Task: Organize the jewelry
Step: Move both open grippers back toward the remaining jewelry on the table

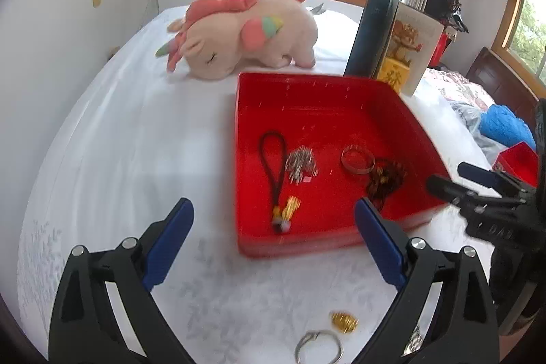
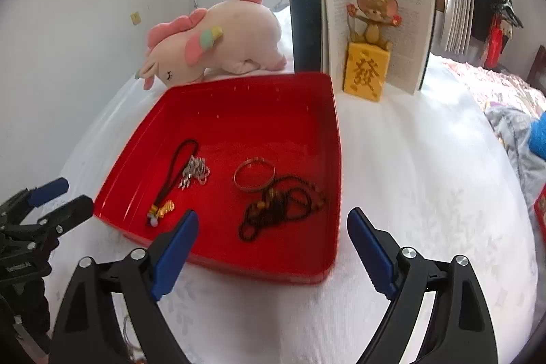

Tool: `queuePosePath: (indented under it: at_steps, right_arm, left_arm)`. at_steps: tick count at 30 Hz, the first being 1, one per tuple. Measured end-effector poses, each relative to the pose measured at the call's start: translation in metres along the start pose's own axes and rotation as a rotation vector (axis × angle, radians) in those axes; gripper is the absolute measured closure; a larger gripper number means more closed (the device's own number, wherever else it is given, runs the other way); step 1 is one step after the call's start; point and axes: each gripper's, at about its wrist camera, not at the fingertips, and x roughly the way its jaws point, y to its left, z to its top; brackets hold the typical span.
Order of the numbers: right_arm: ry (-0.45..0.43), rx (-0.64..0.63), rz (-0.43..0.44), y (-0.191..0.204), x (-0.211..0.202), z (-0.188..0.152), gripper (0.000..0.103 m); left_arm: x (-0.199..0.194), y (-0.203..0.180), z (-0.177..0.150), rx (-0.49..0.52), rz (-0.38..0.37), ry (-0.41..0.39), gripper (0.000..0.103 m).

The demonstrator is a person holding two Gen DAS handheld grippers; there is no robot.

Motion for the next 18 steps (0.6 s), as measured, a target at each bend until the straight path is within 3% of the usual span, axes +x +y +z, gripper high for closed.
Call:
queuePosePath:
  at_steps: [18]
  right_arm:
    - [0.022,0.045,0.054,-0.002,-0.036,-0.114,0.014]
  left_arm:
    - [-0.029,0.032,-0.125,-0.018,-0.012,0.121,0.009]
